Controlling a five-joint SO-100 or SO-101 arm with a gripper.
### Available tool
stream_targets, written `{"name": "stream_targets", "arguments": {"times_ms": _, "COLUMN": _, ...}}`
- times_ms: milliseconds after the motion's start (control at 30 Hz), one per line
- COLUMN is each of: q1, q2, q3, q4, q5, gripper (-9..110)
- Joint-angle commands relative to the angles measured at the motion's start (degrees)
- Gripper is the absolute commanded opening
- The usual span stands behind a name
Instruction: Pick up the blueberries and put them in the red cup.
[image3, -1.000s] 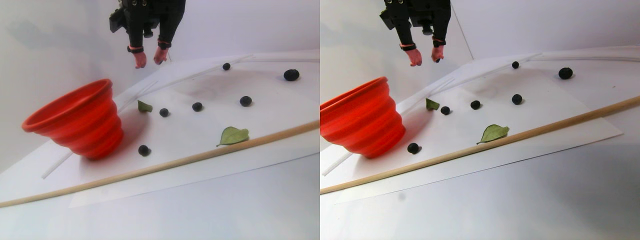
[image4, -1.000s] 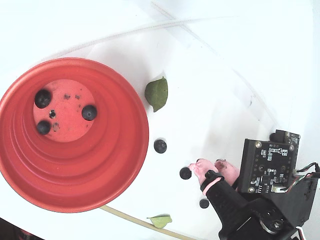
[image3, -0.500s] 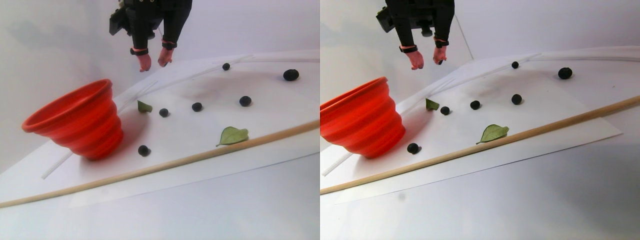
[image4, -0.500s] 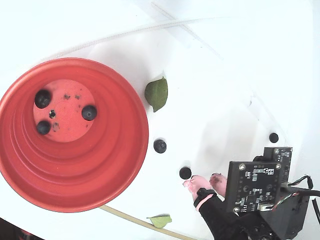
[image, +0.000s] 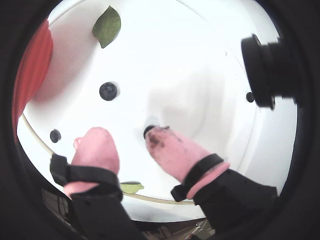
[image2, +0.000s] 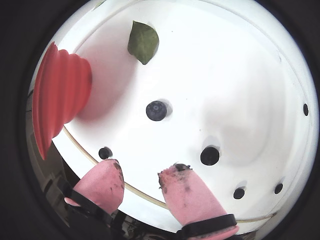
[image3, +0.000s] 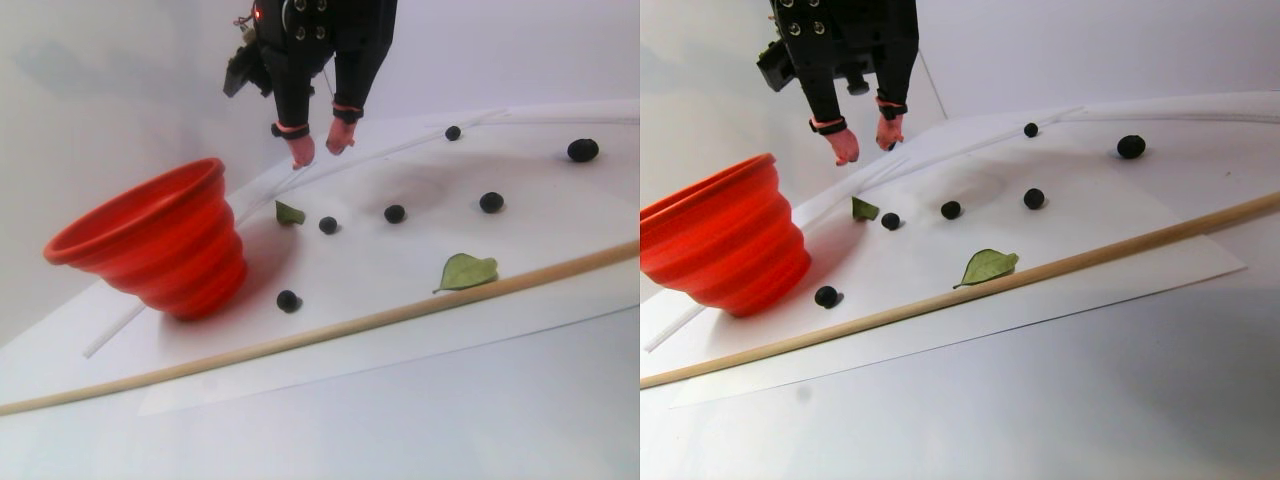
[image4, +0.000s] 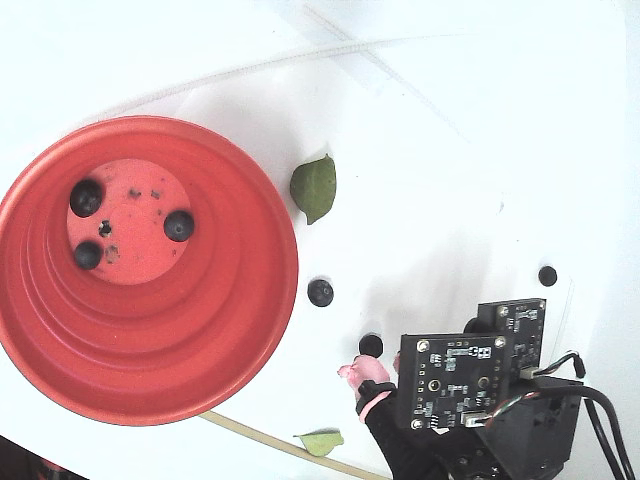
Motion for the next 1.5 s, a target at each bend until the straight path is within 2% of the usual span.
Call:
{"name": "stream_targets", "arguments": {"times_ms": 0, "q1": 0.18, "q2": -1.23, "q3": 0.09, "q4": -3.16, "q5": -1.32, "gripper": 14}}
{"name": "stream_targets", "arguments": {"times_ms": 1033, "q1": 1.76, "q2": -18.19, "q3": -5.36, "q4": -17.23, "q5": -6.42, "gripper": 16}}
{"name": "stream_targets", "arguments": {"times_ms": 1467, "q1": -0.88, "q2": -19.42, "q3": -3.16, "q4": -19.95, "q5": -5.63, "gripper": 16}}
